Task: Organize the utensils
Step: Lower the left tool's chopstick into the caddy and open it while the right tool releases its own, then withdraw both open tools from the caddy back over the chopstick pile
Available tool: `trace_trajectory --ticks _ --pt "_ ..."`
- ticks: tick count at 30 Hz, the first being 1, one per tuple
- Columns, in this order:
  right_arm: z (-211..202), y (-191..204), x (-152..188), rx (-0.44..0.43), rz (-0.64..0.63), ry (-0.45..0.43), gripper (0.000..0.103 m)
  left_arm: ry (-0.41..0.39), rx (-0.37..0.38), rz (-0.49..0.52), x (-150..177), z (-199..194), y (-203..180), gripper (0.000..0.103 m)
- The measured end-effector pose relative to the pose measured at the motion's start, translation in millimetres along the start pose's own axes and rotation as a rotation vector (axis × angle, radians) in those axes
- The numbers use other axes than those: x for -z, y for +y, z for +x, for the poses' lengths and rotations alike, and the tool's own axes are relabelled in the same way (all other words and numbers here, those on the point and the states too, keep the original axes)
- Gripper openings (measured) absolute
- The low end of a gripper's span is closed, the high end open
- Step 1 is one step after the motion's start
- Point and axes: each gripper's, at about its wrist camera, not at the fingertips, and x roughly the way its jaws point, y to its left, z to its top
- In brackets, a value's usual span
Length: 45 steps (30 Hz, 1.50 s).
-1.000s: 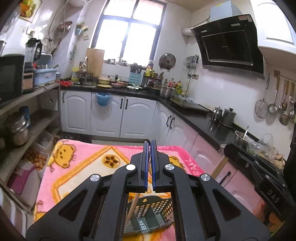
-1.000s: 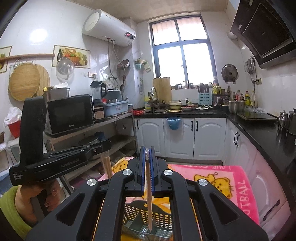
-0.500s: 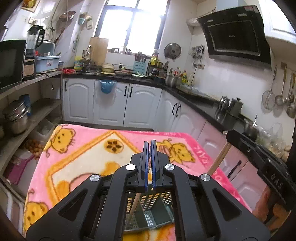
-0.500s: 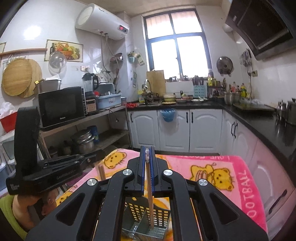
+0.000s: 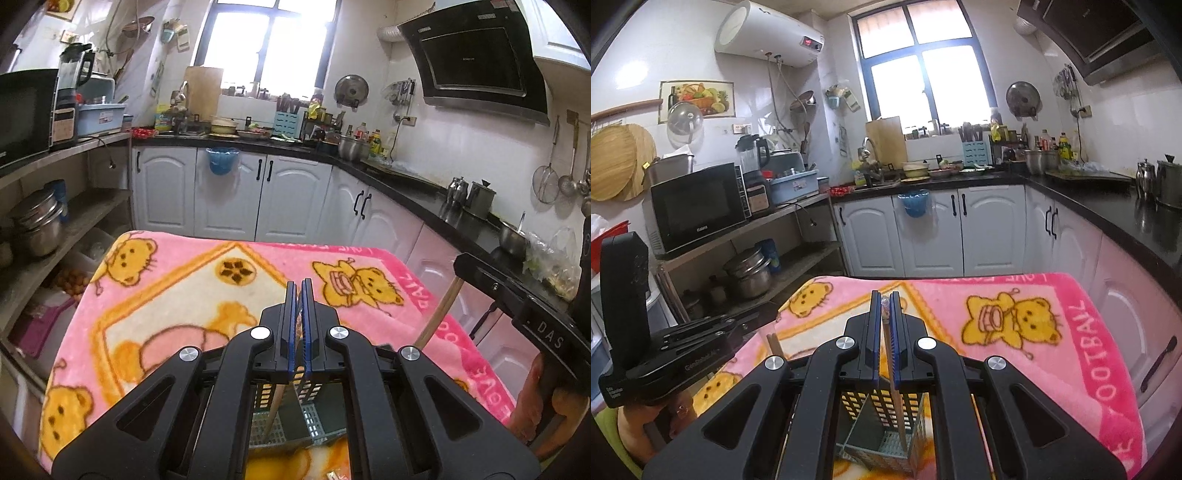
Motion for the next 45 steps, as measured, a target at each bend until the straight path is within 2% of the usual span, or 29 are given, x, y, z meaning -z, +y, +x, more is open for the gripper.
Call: trace_trajectory --ticks 3,5,7,15,18,21,24,27,29,45 --pt "-1 -5 6 0.003 0.012 0.019 0.006 0.006 -0.008 -0.008 5 0 4 0.002" --pt "-2 -8 11 0.005 0.028 0.026 0.012 0.0 -0.013 -0.01 7 -4 6 0.007" --pt "-4 -11 15 0.006 0.041 0.03 0.018 0.0 -0.018 -0.021 9 -6 8 0.029" --pt "-17 -16 25 0.02 0.047 0.031 0.032 -0.012 -0.037 -0.059 16 -19 16 0.054" --pt "-24 -15 28 0.026 0.037 0.025 0.039 -0.026 -0.049 -0.062 19 -25 16 0.069" --pt "-29 -13 30 0.033 0.023 0.02 0.047 -0.031 -0.056 -0.081 22 -30 19 0.09" --pt "-35 -10 34 0.04 0.001 0.012 0.053 -0.022 -0.041 -0.1 24 -34 21 0.092" --pt "-41 -6 38 0.054 -0.024 0.005 0.062 -0.028 -0.058 -0.093 28 -40 20 0.092" --pt "-45 -4 39 0.055 -0.029 0.0 0.064 -0.03 -0.065 -0.095 30 -44 21 0.092" --pt "-73 9 59 0.048 -0.061 -0.013 0.068 -0.064 -0.053 -0.118 50 -75 20 0.092"
